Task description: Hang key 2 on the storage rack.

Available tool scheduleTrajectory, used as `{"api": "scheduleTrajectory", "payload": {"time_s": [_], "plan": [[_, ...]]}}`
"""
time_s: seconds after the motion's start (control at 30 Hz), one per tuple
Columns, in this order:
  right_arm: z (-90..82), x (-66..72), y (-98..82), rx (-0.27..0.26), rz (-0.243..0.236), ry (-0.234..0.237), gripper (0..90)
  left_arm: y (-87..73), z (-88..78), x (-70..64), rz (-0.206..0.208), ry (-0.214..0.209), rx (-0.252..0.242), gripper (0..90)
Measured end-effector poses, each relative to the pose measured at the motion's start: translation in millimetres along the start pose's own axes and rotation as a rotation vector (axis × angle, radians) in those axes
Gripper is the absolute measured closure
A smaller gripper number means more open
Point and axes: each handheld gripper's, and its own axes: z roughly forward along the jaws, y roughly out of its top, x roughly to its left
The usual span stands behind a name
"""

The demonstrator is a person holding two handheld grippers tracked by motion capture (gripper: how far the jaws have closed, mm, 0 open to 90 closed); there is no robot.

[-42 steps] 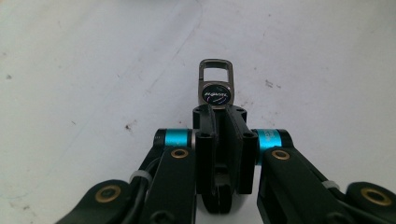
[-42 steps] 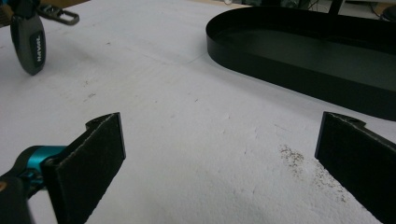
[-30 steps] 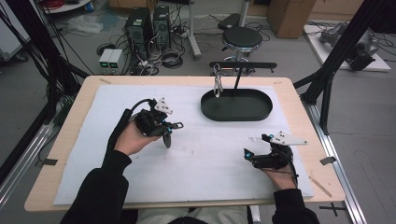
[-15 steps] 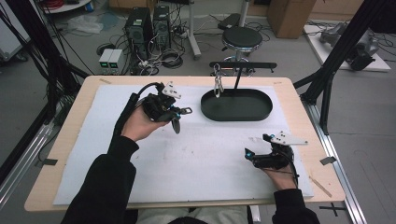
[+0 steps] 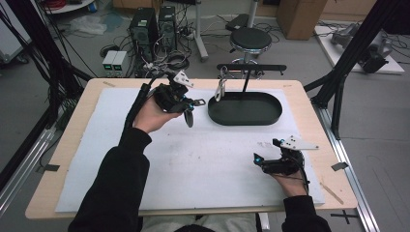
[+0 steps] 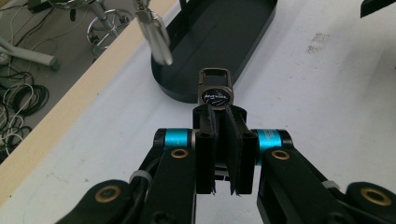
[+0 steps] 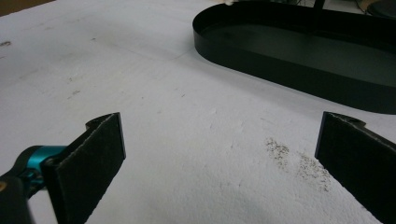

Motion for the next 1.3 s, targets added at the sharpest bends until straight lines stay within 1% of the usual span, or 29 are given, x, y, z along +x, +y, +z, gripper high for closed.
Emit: {"api": "scheduleTrajectory", "payload": {"time_s": [0.1, 0.17, 0.2, 0.27, 0.37, 0.43, 0.5, 0.67, 0.73, 0.83, 0.93, 1.03, 1.17, 1.23, 1.3], "plan": [[-0.4, -0.2, -0.1, 0.0, 0.001, -0.001, 0.9, 5.2, 2.2, 1.6, -0.001, -0.008, -0.006, 82.6], [-0.1, -0.9, -0.2, -0.002, -0.003, 0.0, 0.9, 9.1, 4.5, 1.8, 0.009, -0.014, 0.0, 82.6], [-0.1, -0.8, -0.1, -0.002, -0.001, 0.0, 0.9, 11.0, 6.1, 1.4, 0.012, -0.009, -0.003, 82.6], [-0.1, -1.1, -0.1, -0.007, -0.002, 0.002, 0.9, 15.7, 8.7, 1.7, 0.011, -0.02, -0.004, 82.6], [-0.4, -0.8, 0.1, -0.008, 0.0, 0.002, 0.9, 21.6, 12.4, 1.7, 0.018, -0.026, -0.008, 82.6], [-0.4, -0.8, 0.1, -0.007, 0.002, 0.001, 0.9, 25.7, 15.4, 0.3, 0.029, -0.027, -0.007, 82.6], [-0.4, -0.8, 0.1, -0.006, 0.007, 0.0, 0.9, 30.5, 18.0, -1.8, 0.052, -0.03, -0.004, 82.6], [-0.1, -0.8, 0.2, -0.009, 0.003, 0.004, 0.9, 44.0, 20.9, -4.5, 0.074, -0.022, -0.008, 82.6], [-0.3, -0.4, 0.5, -0.011, 0.008, 0.007, 0.9, 49.5, 22.9, -5.0, 0.074, -0.018, -0.012, 82.6], [-0.1, -0.5, 0.5, -0.011, 0.008, 0.008, 0.9, 57.3, 26.1, -6.0, 0.086, -0.02, -0.01, 82.7], [0.1, -0.6, 0.5, -0.008, 0.009, 0.009, 0.9, 64.8, 30.6, -7.5, 0.095, -0.02, -0.02, 82.8], [0.1, -0.9, 0.6, -0.01, 0.009, 0.007, 0.9, 69.0, 35.3, -7.1, 0.091, -0.017, -0.028, 82.8], [-0.1, -1.3, 0.4, -0.012, 0.01, 0.008, 0.9, 73.0, 41.9, -2.5, 0.079, 0.0, -0.029, 82.8], [-0.6, -1.4, 0.6, -0.015, 0.013, 0.008, 0.9, 73.9, 44.1, 0.5, 0.064, 0.008, -0.036, 82.8], [-0.9, -1.7, 0.4, -0.017, 0.016, 0.005, 0.9, 74.6, 45.1, 3.7, 0.048, 0.004, -0.049, 82.8]]}}
